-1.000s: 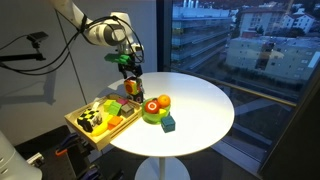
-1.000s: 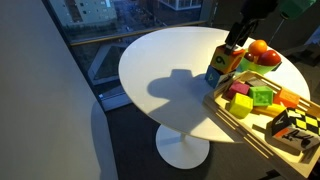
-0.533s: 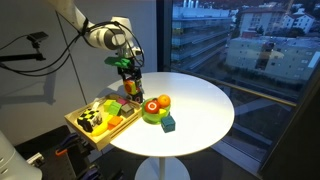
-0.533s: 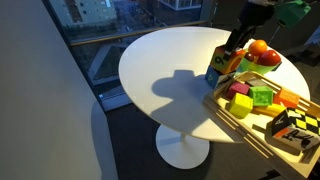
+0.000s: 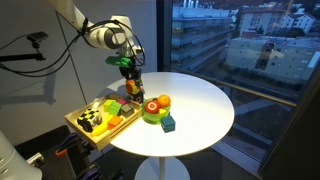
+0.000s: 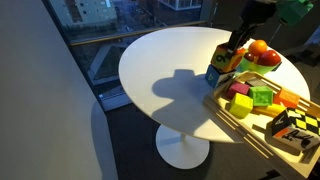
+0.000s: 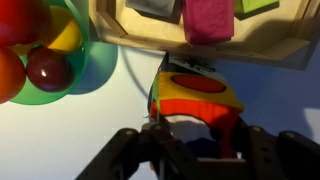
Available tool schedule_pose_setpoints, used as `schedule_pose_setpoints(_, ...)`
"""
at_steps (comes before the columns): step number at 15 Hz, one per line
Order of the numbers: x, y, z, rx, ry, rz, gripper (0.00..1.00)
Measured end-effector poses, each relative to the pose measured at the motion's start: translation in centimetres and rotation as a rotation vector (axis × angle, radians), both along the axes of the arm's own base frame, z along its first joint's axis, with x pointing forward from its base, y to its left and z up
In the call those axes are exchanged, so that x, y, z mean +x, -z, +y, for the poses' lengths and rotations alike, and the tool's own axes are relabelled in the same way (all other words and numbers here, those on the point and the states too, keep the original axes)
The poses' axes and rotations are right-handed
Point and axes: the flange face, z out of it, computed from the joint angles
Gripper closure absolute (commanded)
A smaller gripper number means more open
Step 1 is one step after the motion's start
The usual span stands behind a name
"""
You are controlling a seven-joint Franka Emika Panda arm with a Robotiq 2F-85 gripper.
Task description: Put the orange squishy block on the tray
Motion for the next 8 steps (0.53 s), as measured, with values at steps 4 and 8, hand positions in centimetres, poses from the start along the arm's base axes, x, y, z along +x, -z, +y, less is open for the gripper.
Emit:
schedule_pose_setpoints(4, -0.5, -1.5, 0.1, -0.002, 0.008, -0.013, 0.78)
schedule_pose_setpoints(8, -2.5, -2.7, 0.1, -0.016, 0.014, 0.019, 0.78)
